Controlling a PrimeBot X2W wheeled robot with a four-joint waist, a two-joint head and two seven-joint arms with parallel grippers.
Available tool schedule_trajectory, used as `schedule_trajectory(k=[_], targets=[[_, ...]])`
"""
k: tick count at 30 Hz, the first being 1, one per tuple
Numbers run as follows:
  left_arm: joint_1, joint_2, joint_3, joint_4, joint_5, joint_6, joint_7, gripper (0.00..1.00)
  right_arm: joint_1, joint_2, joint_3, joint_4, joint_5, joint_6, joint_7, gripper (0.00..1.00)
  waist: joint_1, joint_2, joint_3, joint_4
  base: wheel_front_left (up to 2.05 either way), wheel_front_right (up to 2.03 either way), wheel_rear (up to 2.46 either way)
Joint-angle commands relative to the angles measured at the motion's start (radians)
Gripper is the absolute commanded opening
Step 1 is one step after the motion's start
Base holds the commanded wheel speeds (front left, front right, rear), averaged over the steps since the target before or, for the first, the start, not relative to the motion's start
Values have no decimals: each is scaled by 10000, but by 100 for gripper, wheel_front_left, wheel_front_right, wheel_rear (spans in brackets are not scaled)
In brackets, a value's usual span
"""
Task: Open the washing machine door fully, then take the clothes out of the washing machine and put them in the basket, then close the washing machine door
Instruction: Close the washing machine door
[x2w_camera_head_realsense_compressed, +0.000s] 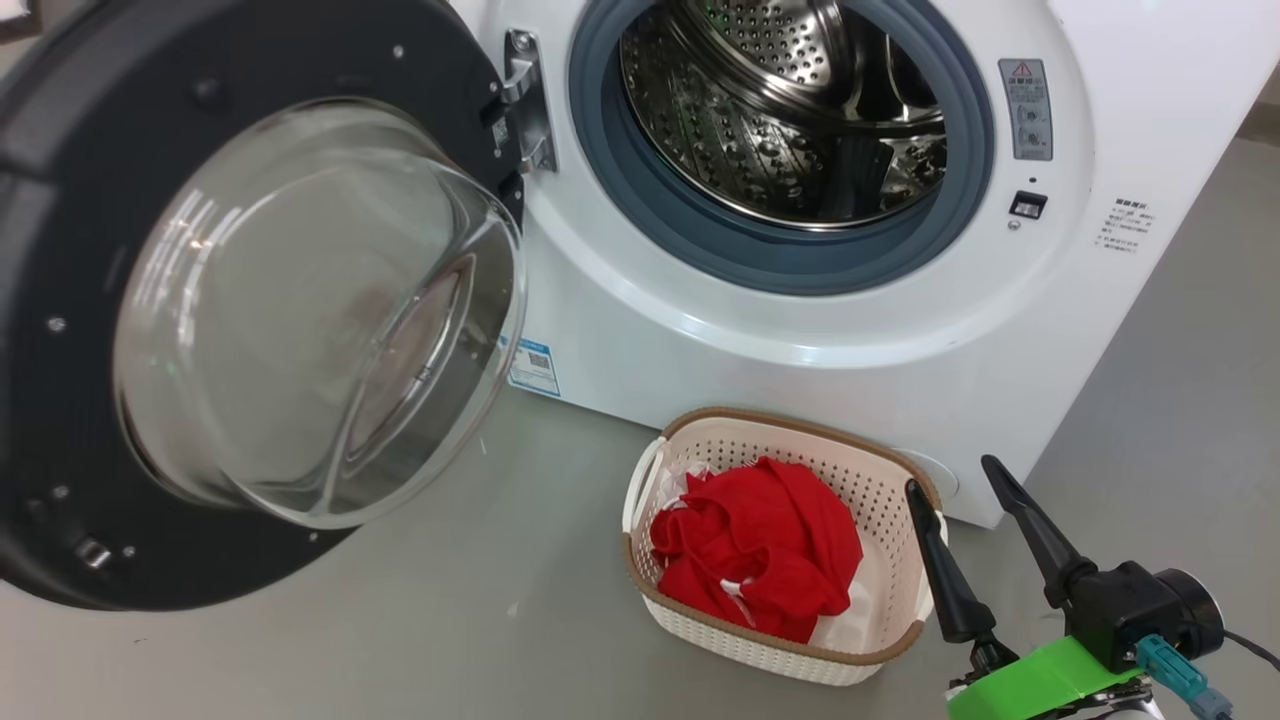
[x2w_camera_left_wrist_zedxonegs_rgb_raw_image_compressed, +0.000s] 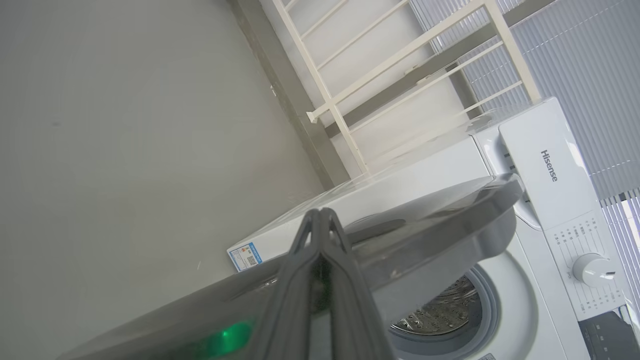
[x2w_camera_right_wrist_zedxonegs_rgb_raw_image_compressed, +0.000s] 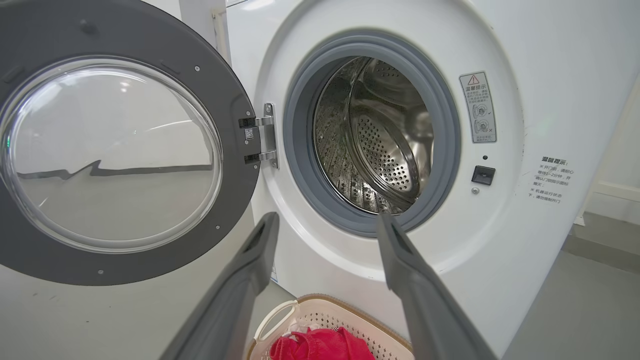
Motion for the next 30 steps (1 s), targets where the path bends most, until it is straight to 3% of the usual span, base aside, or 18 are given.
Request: schedule_trajectory(k=[1, 20, 30], targets=[[274, -46, -42, -347, -209, -106, 369, 0, -150, -61, 236, -195, 43, 46, -46, 100, 0, 0, -121, 47, 0, 0, 0], [1573, -1563, 224, -3033, -1549, 53, 1662, 0, 73, -47, 221, -135, 369, 46, -61, 100, 0, 0, -357, 177, 0, 0, 0], [2488, -2663, -42, -5190, -2061, 143, 2340, 0, 89, -46, 212, -100, 410, 46, -63, 100, 0, 0, -432, 190, 0, 0, 0]])
